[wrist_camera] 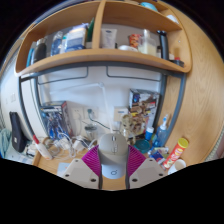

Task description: Arrange mouse

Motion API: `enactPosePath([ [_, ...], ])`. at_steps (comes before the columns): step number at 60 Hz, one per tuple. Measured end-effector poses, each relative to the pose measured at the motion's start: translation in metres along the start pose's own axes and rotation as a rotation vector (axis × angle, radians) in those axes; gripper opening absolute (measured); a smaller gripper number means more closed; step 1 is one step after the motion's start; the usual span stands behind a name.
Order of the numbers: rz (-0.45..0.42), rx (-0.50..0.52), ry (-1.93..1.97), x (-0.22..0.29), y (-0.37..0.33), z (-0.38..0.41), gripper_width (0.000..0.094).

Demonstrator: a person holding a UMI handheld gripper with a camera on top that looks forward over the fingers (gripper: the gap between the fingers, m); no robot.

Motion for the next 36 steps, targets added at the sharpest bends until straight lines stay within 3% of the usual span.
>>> enactPosePath([
  [4,-0.014,0.03,-0.019,0.004,-0.002,0.033,0.0306],
  [13,0.045,0.132,-0.046,-0.019,0.031,0.11,0.0305],
  [23,0.189,0.188,-0.081,-0.084,0.103,0.172,0.0304],
  [36,0.354,0.163,-0.134,-0.164,0.174,0.198,0.0303],
])
Point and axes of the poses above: the point between the fingertips, and its own axes, seen from behind it with the camera up: z to the left, x up, y forward, the way the camera looks, the point moved 10 cm from there along -y, backward, against the way the camera looks, and after that the axes turned 11 degrees about z, right-handed, at the moved point
